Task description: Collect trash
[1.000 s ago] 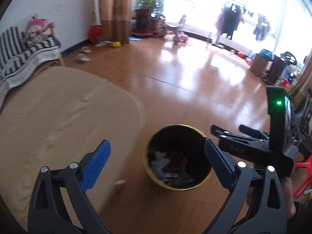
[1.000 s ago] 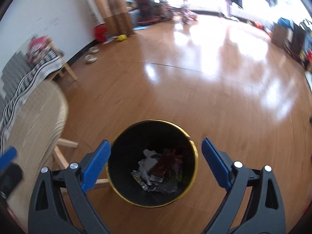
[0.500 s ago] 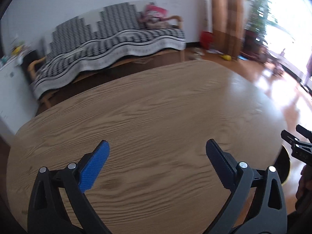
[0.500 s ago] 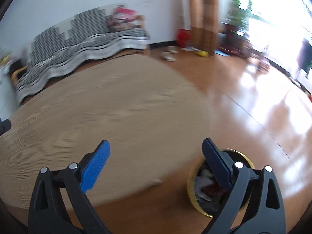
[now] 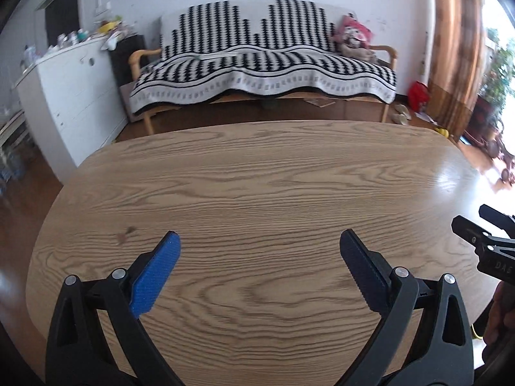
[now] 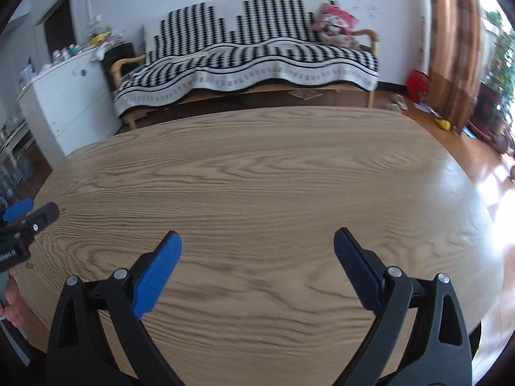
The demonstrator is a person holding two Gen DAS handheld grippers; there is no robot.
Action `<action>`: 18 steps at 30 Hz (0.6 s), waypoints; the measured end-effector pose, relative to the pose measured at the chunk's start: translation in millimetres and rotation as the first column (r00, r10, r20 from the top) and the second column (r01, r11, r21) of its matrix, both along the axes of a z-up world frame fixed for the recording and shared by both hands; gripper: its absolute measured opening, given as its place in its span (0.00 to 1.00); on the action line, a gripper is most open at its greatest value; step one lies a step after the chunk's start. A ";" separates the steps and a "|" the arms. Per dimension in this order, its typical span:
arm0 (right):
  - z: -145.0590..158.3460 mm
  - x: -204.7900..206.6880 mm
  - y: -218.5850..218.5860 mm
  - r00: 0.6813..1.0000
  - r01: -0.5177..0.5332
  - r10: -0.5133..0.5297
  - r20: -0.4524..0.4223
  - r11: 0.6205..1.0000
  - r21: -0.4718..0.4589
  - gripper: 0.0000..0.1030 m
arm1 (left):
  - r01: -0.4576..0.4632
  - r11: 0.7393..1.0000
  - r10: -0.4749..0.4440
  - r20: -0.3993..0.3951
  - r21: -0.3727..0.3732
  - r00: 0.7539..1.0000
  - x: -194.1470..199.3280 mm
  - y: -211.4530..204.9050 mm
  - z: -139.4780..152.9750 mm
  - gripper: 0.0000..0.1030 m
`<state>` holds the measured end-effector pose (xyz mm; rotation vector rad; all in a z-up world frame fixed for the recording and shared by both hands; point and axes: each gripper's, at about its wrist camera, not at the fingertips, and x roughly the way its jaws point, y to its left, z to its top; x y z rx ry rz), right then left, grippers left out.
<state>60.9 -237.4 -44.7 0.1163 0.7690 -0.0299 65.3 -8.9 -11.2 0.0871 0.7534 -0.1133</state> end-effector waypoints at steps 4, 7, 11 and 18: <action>-5.2 11.3 24.1 1.000 -0.017 0.017 -0.007 1.000 -0.023 0.91 | -0.025 1.000 0.025 -0.004 0.001 1.000 4.1 22.6 -6.6 0.93; -8.7 17.4 31.8 1.000 -0.018 0.018 -0.010 0.999 -0.032 0.92 | -0.029 1.000 0.029 -0.012 -0.005 1.000 9.0 27.8 -10.6 0.93; -14.8 19.4 36.1 1.000 -0.014 0.013 -0.023 0.999 -0.038 0.93 | -0.027 1.000 0.026 -0.020 -0.011 0.999 17.2 32.6 -15.8 0.93; -22.1 19.0 27.8 0.999 -0.012 0.010 -0.043 0.999 -0.046 0.93 | -0.017 1.000 0.017 -0.020 -0.024 1.000 20.1 29.0 -15.3 0.93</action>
